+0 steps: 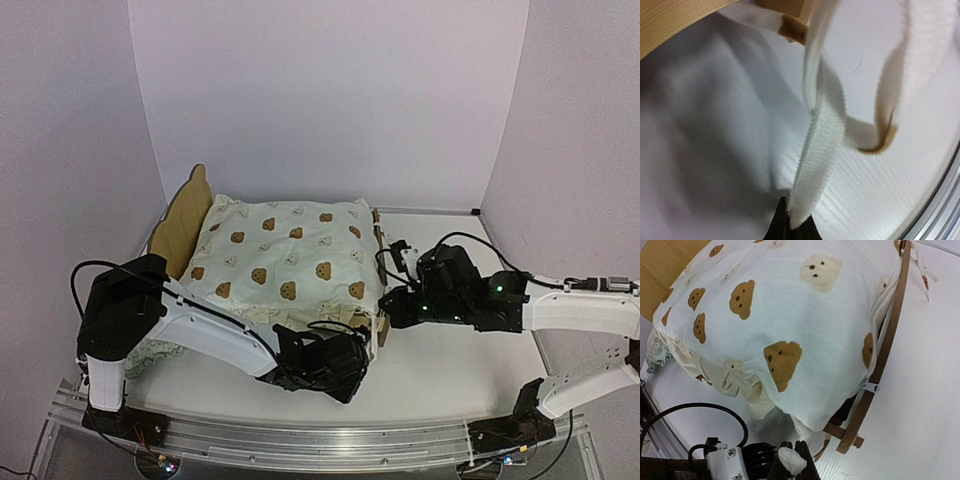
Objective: Set up the pet bed
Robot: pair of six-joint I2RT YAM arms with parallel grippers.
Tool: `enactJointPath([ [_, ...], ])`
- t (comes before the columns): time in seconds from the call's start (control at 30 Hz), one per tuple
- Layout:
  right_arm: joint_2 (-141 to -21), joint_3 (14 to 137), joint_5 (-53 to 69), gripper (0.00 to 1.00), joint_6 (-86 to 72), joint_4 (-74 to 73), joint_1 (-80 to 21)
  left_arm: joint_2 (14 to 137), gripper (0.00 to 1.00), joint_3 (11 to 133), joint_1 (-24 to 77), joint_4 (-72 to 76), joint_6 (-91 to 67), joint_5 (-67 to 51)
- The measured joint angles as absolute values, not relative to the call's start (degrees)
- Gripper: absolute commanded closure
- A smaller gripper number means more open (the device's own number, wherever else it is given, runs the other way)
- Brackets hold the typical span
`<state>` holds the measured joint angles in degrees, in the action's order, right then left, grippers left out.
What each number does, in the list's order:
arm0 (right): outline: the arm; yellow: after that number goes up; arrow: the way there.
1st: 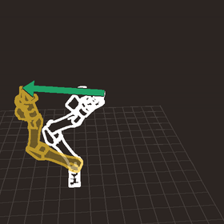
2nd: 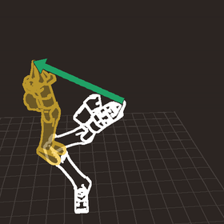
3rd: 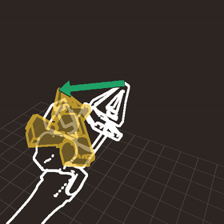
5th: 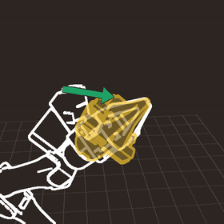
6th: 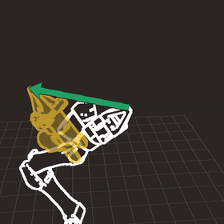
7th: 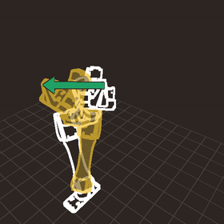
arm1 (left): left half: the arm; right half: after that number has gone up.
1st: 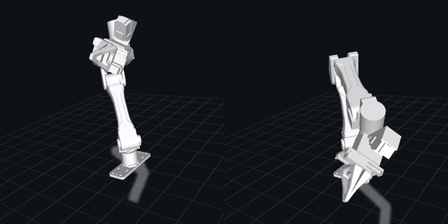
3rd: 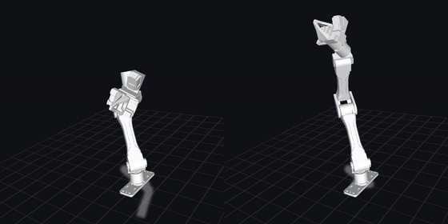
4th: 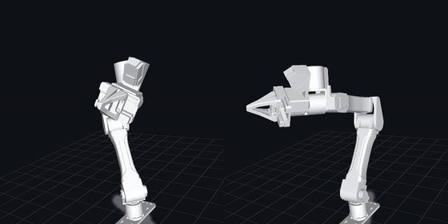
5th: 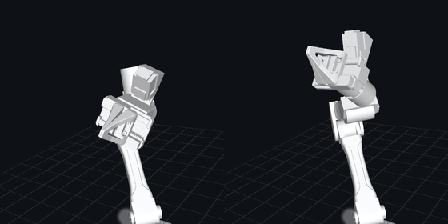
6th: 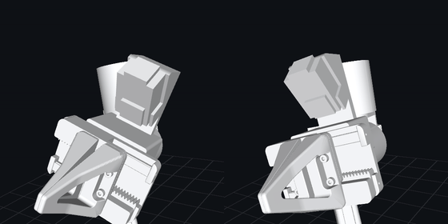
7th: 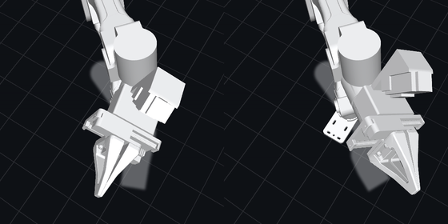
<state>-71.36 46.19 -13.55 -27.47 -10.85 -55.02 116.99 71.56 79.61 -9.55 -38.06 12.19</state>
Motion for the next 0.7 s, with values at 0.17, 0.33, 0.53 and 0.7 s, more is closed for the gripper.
enactJointPath([
  [0.17, -68.8, 46.2, -20.1, 1.0, -24.8, -12.0, -54.8, 112.8, 1.0, 68.5, 79.0, -12.7, -38.3, 15.3],
  [0.33, -65.9, 46.1, -26.1, 1.0, -22.5, -13.9, -52.1, 108.2, 1.0, 63.5, 75.4, -13.6, -38.8, 16.1],
  [0.53, -60.6, 46.1, -28.8, 1.0, -21.2, -15.7, -43.3, 106.5, 1.0, 59.1, 70.3, -13.1, -38.6, 16.2],
  [0.7, -59.9, 46.2, -26.7, 1.0, -21.0, -17.9, -38.3, 106.4, 1.0, 58.6, 69.4, -11.6, -38.0, 16.0],
])
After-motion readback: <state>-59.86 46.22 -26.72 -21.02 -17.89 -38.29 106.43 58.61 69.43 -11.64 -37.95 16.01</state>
